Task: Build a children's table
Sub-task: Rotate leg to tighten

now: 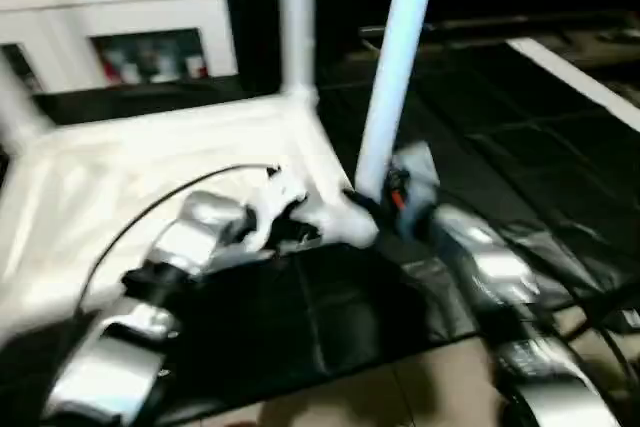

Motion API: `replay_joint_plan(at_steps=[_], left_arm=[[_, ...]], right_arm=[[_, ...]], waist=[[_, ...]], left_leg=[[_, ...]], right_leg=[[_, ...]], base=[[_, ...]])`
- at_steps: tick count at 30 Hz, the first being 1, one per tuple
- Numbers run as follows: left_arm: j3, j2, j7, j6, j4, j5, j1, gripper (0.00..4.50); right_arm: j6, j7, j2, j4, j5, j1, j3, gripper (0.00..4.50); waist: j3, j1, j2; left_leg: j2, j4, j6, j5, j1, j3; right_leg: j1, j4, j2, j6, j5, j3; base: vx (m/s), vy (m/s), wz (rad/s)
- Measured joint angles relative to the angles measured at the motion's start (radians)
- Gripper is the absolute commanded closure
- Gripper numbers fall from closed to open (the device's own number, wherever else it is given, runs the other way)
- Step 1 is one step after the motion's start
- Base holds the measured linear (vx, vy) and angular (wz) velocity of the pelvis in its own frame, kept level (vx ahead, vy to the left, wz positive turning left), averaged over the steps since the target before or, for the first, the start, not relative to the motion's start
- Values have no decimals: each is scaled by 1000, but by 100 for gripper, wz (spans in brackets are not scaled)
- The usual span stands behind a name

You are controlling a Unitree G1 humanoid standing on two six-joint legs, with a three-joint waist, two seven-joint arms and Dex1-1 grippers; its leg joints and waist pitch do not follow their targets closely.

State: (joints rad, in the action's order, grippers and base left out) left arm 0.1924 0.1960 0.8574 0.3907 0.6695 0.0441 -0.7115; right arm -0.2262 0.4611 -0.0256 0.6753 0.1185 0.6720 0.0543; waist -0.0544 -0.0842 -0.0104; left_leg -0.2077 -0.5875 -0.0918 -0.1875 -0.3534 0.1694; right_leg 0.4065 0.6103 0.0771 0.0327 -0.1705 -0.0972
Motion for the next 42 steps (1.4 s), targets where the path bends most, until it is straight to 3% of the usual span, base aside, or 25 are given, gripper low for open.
replay_joint_plan(at_steps=[4,7,15,23,27,34,42], left_arm=[[-13,-40,-71,10,-7,0,0,450],[-8,-33,-69,10,-12,0,0,450],[2,23,-27,-19,-18,1,6,450],[41,109,133,-125,-36,-9,24,450],[66,157,249,-194,-37,-11,37,450],[133,224,434,-324,-35,-9,42,450],[174,224,520,-418,-21,-4,38,450]], right_arm=[[-1,-67,7,30,-15,34,13,244],[1,-68,12,28,-15,32,15,174],[26,8,11,33,6,-7,15,113],[16,280,-135,-54,49,-93,-32,46],[15,450,-230,-103,63,-98,-59,7],[18,704,-338,-154,71,-127,-154,3],[18,856,-367,-163,67,-127,-229,3]], waist=[[0,-3,0],[0,-3,0],[0,2,-1],[-1,-10,-2],[-1,-29,-2],[-2,-63,-3],[-2,-67,-3]], left_leg=[[0,1,5,0,-5,0],[0,2,6,0,-5,0],[0,1,1,-2,-2,0],[-1,-2,6,1,-12,0],[-1,-5,6,0,-13,0],[-1,-8,3,-1,-13,0],[-1,-10,3,-1,-13,0]], right_leg=[[3,0,0,0,-4,0],[3,0,0,0,-5,-1],[4,1,0,1,-4,-1],[13,3,0,1,-4,-2],[12,5,0,2,-4,-3],[10,5,0,2,-3,-3],[7,6,1,2,-3,-3]], base=[[0,0,0],[0,0,0],[0,0,0],[0,0,0],[0,0,0],[0,0,0],[0,0,0]])
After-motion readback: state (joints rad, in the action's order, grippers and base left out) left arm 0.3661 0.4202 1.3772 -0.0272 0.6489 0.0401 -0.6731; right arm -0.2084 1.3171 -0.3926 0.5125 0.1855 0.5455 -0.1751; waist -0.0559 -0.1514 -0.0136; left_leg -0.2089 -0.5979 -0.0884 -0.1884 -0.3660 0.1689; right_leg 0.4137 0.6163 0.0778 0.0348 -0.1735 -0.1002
